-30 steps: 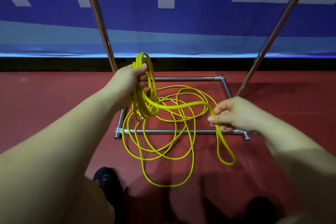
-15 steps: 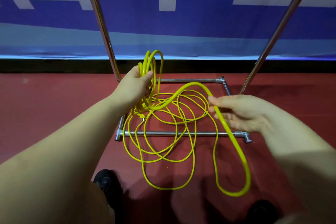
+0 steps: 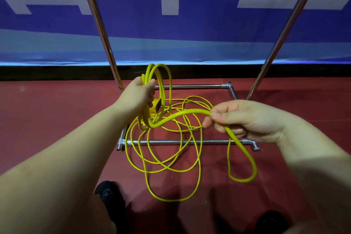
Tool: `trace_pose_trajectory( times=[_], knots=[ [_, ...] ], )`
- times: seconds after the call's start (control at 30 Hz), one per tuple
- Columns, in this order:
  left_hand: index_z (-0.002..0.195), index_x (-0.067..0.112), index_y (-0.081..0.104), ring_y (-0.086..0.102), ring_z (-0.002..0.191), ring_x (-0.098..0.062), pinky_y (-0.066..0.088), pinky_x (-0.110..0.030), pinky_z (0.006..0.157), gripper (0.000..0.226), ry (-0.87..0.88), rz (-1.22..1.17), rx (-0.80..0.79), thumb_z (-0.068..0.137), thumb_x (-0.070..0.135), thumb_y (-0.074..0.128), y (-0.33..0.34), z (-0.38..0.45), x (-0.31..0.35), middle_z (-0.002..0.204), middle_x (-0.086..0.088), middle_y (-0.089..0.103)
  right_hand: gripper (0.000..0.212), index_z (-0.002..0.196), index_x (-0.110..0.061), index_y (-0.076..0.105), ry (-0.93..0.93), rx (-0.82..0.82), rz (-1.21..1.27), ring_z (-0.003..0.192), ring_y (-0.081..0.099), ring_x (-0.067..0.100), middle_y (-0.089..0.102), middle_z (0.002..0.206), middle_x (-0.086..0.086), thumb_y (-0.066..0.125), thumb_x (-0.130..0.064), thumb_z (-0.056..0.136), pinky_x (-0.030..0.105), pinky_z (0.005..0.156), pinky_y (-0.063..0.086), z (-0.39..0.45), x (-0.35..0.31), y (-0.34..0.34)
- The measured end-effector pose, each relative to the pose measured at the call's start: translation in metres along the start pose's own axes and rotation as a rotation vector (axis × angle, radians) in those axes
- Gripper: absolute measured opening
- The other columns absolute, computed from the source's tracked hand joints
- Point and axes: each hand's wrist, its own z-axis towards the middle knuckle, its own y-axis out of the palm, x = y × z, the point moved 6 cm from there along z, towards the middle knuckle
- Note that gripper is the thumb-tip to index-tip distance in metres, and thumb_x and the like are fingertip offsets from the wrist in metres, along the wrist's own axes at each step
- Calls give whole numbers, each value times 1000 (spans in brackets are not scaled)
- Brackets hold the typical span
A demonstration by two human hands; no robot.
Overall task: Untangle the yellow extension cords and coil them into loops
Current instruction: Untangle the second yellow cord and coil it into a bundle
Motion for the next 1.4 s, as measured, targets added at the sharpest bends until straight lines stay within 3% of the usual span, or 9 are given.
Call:
trace_pose_trajectory(
  times=[0.13, 0.4, 0.6, 0.73, 0.87, 0.93, 1.03, 1.2, 1.4],
  knots=[
    [76, 17, 41, 32, 50, -12, 34, -27, 53, 25, -23, -67, 23, 100, 19, 41, -4, 2, 0, 61, 2, 35, 9, 81, -17, 75, 29, -129, 50, 33, 25, -1, 49, 56, -2, 67, -20, 77, 9, 33, 19, -6, 3, 2],
    [76, 17, 41, 32, 43, -7, 36, -21, 44, 24, -129, -294, -52, 100, 17, 42, 0, 1, -7, 51, 6, 35, 26, 69, -17, 66, 199, 355, -509, 55, 42, 5, 55, 57, -10, 64, -39, 81, 21, 58, 31, -7, 21, -43],
    [69, 17, 39, 32, 34, -5, 37, -13, 40, 34, -329, -702, -21, 102, 20, 34, 25, -7, -8, 43, 7, 33, 30, 69, -22, 62, 175, 106, -762, 57, 42, 2, 49, 57, -12, 66, -51, 77, 21, 60, 33, 8, 27, -8],
    [68, 16, 40, 33, 33, -6, 39, -12, 41, 35, -400, -939, 26, 102, 21, 34, 34, -10, -6, 45, 5, 34, 17, 78, -17, 51, 48, 109, -493, 46, 45, -1, 58, 55, -11, 64, -25, 86, 19, 53, 33, 25, 30, 16],
    [68, 15, 39, 35, 41, -7, 42, -18, 46, 36, -444, -1046, 40, 102, 24, 34, 45, -14, -3, 49, 5, 34, 34, 97, -26, 53, -150, 490, -375, 44, 44, -3, 52, 72, -9, 77, -29, 73, 14, 50, 35, 31, 14, -1],
    [68, 13, 40, 35, 47, -8, 44, -22, 54, 37, -452, -1064, 42, 102, 26, 34, 52, -18, 2, 54, 4, 34, 40, 105, -30, 57, -181, 582, -530, 57, 47, -5, 54, 89, -11, 76, -39, 71, 16, 62, 39, 34, 12, -3],
    [68, 8, 44, 41, 50, -9, 47, -26, 62, 38, -452, -1085, 68, 102, 23, 36, 58, -23, 8, 54, 1, 40, 31, 104, -27, 59, -159, 470, -498, 79, 59, 10, 63, 93, -6, 69, -42, 78, 32, 79, 49, 44, 16, 5],
    [80, 4, 54, 60, 68, -13, 49, -29, 67, 35, -502, -1026, 9, 102, 24, 34, 65, -29, 11, 58, -2, 62, 8, 89, -18, 53, -144, 280, -349, 41, 54, 9, 57, 55, -11, 60, -22, 89, 14, 43, 37, 48, 17, 17],
    [87, 12, 48, 64, 98, -21, 48, -34, 83, 26, -534, -862, -185, 103, 24, 31, 66, -30, 11, 99, -7, 71, 11, 84, -19, 52, -118, 220, -186, 36, 54, 6, 62, 79, 2, 52, -15, 94, 10, 32, 26, 44, 10, 16]
  ],
)
